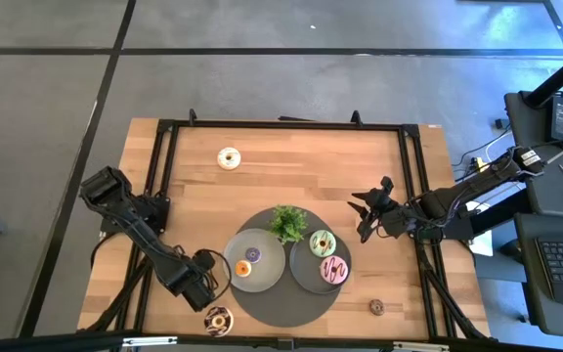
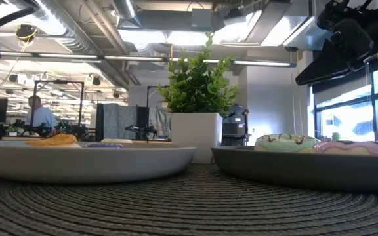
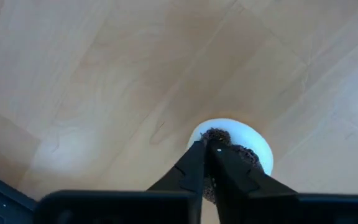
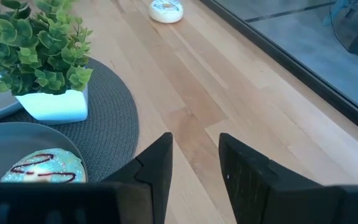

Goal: Pick & Place donuts
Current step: Put the small black donut on the gray plate

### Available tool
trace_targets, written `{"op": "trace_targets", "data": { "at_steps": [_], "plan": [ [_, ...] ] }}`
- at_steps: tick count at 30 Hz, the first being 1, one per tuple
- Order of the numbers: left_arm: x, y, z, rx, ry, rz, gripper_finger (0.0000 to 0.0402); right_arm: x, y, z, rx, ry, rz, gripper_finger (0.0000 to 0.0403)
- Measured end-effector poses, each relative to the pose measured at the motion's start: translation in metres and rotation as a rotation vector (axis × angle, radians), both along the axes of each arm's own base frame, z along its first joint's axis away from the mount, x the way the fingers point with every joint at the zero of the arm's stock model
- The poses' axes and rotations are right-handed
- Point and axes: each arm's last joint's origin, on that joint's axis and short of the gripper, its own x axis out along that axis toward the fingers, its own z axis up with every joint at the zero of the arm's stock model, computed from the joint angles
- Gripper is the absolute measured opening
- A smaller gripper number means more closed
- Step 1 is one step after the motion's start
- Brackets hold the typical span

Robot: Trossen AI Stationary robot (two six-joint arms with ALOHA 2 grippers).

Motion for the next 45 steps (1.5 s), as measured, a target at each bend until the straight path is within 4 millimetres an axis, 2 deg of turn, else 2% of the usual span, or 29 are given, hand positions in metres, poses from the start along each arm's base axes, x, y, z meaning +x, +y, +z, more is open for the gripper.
{"op": "trace_targets", "data": {
  "at_steps": [6,12,20,24,30,35,45],
  "plan": [
    [0.001,0.006,0.013,-0.052,-0.013,0.013,0.0004,0.0,0.0,0.0,-0.001,0.001,0.001,0.0133],
    [0.014,0.022,0.033,-0.042,-0.157,-0.055,0.0003,0.0,0.0,0.0,-0.002,0.002,0.002,0.0133],
    [0.057,0.036,0.073,0.01,-0.393,-0.274,0.0003,0.0,0.0,0.0,-0.004,0.003,0.003,0.0133],
    [0.078,0.052,0.082,0.048,-0.482,-0.355,0.0003,0.0,0.0,0.0,-0.009,0.007,0.006,0.0133],
    [0.105,0.074,0.079,0.052,-0.554,-0.457,0.0002,0.0,0.0,0.0,-0.011,0.008,0.008,0.0133],
    [0.124,0.072,0.067,-0.01,-0.581,-0.575,0.0002,0.0,0.0,0.0,-0.011,0.008,0.008,0.0133],
    [0.149,0.066,0.043,-0.048,-0.505,-0.612,0.0002,0.0,0.0,0.0,-0.002,0.004,0.004,0.0133]
  ]
}}
